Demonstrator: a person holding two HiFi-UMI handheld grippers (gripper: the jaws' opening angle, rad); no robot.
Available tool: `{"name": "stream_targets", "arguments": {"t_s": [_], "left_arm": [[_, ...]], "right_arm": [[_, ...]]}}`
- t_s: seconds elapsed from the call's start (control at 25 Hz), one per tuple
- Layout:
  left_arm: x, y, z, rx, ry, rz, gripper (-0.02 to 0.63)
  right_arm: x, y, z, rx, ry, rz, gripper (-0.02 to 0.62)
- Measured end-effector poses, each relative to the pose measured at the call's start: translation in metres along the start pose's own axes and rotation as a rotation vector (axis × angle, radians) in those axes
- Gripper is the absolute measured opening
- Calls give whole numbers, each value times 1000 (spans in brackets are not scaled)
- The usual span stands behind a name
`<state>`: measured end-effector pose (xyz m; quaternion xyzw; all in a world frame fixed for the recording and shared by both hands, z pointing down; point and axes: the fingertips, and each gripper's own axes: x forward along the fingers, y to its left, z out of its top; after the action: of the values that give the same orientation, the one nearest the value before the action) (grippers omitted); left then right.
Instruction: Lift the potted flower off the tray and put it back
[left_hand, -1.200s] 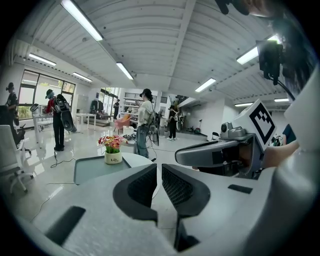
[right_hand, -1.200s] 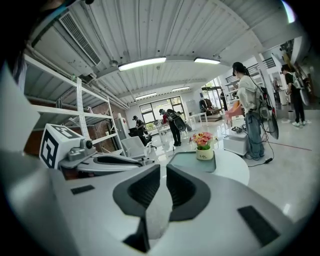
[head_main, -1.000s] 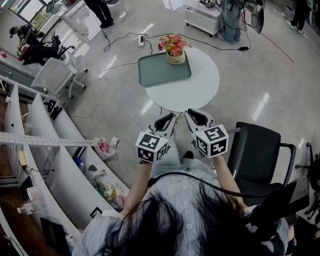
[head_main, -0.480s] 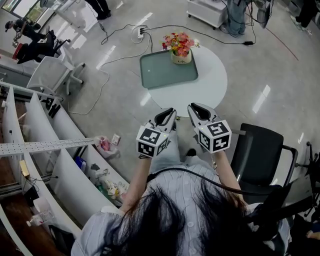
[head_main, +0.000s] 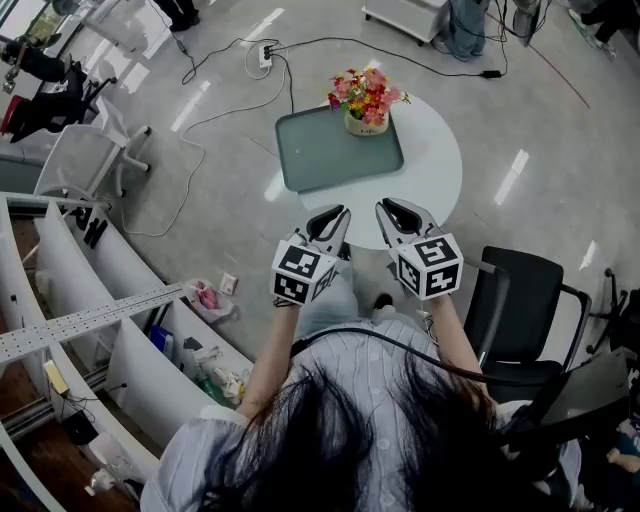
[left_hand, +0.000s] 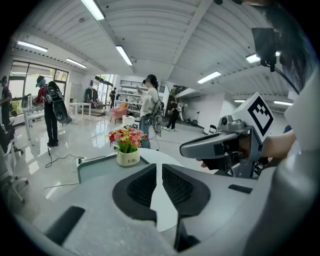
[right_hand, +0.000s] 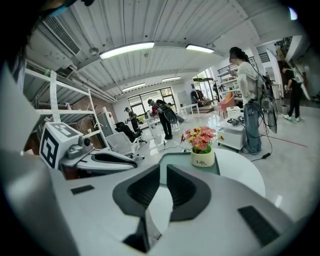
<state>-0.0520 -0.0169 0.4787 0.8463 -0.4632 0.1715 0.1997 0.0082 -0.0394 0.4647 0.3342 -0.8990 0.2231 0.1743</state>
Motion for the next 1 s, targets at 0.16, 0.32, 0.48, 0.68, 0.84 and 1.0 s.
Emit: {"name": "stream_targets", "arguments": {"t_s": [0.16,0.32,0.48,0.68,0.84,1.0], "left_arm": [[8,28,7,-4,-1,-26,21],[15,52,10,-1,5,-53,21],[24,69,11,9,17,-86,21],[35,78,4,43,54,-130,21],[44,82,-4,28,66,-149,21],[57,91,-1,32,54,-134,21]], "right_arm": [[21,-5,11,-21,10,-41,58],[36,-10,19,-24,19,-84,58],[48,-20,23,-21,13,-117,58],[53,-39,17,-20,34,-152,58],[55,-54,11,-27,69,-163,58],[64,-71,10,-73,100,-154,60]]}}
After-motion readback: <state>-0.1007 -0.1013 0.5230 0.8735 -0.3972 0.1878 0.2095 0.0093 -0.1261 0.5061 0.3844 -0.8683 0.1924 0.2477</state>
